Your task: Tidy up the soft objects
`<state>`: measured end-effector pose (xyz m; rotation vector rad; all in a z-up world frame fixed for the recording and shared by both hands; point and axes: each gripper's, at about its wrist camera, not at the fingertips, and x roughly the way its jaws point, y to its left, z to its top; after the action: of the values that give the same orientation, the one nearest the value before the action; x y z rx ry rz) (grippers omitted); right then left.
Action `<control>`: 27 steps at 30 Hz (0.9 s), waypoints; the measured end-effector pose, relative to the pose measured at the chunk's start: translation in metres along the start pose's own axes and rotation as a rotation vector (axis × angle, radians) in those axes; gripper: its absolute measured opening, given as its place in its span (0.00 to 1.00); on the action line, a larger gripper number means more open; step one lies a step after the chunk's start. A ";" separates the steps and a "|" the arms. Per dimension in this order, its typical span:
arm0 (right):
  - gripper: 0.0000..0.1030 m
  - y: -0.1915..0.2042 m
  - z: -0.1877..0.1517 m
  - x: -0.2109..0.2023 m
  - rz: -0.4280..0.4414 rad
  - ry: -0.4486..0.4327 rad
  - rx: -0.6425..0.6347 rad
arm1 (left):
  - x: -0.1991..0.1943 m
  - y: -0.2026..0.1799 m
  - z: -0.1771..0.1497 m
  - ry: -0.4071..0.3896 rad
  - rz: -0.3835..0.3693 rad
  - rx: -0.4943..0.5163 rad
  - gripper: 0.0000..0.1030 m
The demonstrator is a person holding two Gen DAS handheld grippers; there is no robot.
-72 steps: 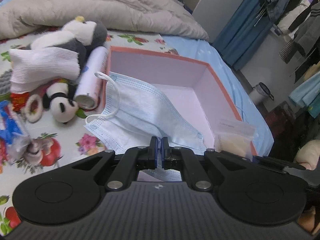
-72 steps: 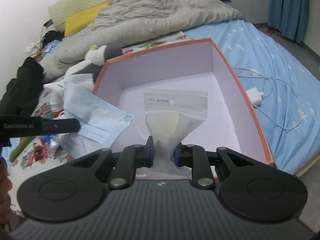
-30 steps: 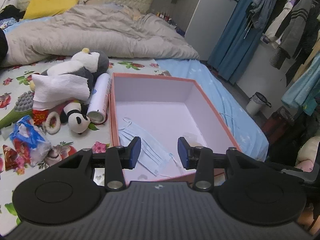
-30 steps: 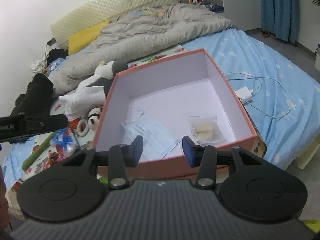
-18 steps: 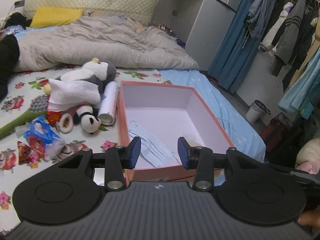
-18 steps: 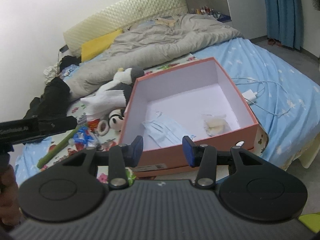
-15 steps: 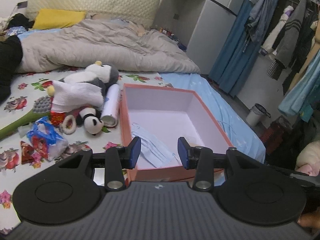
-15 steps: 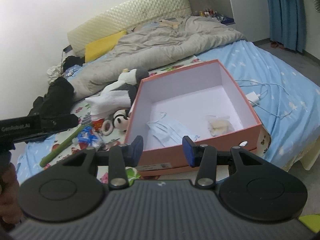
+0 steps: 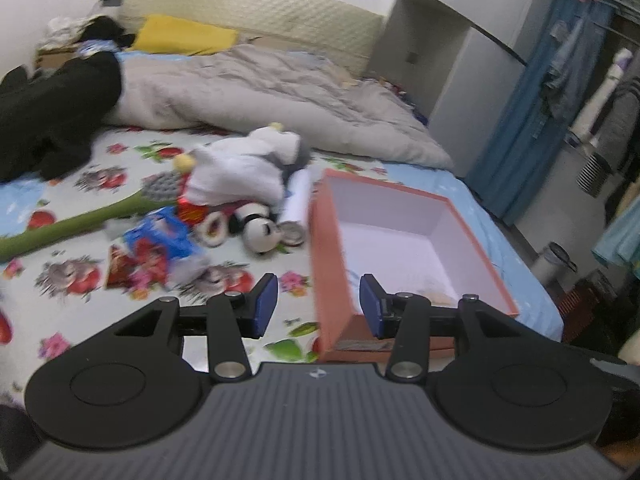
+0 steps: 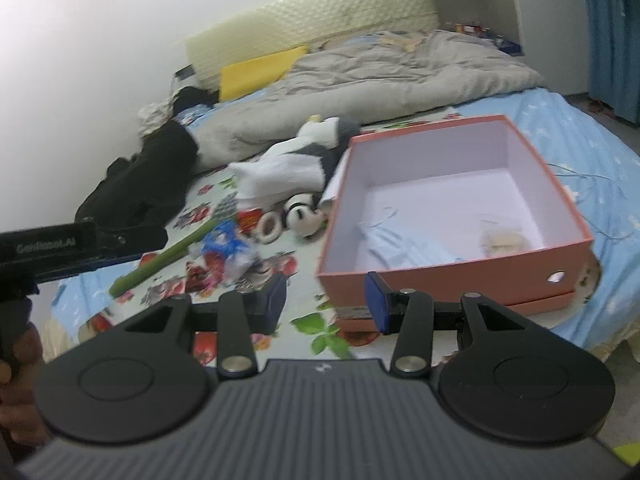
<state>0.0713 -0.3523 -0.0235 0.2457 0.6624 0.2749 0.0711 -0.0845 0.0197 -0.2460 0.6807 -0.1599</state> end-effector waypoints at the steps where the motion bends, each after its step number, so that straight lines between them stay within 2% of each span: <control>1: 0.45 0.005 -0.004 0.002 0.006 0.005 -0.013 | -0.003 0.006 -0.002 -0.001 0.008 -0.011 0.50; 6: 0.45 0.029 -0.019 0.007 0.060 0.040 -0.062 | -0.020 0.034 -0.022 -0.019 0.042 -0.043 0.50; 10: 0.45 0.052 -0.028 0.013 0.082 0.039 -0.110 | -0.038 0.061 -0.040 -0.050 0.068 -0.105 0.50; 16: 0.45 0.087 -0.044 0.025 0.173 0.064 -0.151 | -0.057 0.101 -0.054 -0.061 0.127 -0.166 0.50; 21: 0.45 0.101 -0.057 0.049 0.186 0.122 -0.154 | -0.052 0.128 -0.052 -0.050 0.166 -0.183 0.50; 27: 0.45 0.106 -0.054 0.082 0.155 0.124 -0.157 | -0.016 0.148 -0.036 -0.021 0.183 -0.156 0.50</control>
<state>0.0806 -0.2196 -0.0783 0.1300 0.7420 0.4913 0.0458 0.0547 -0.0382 -0.3327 0.6921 0.0712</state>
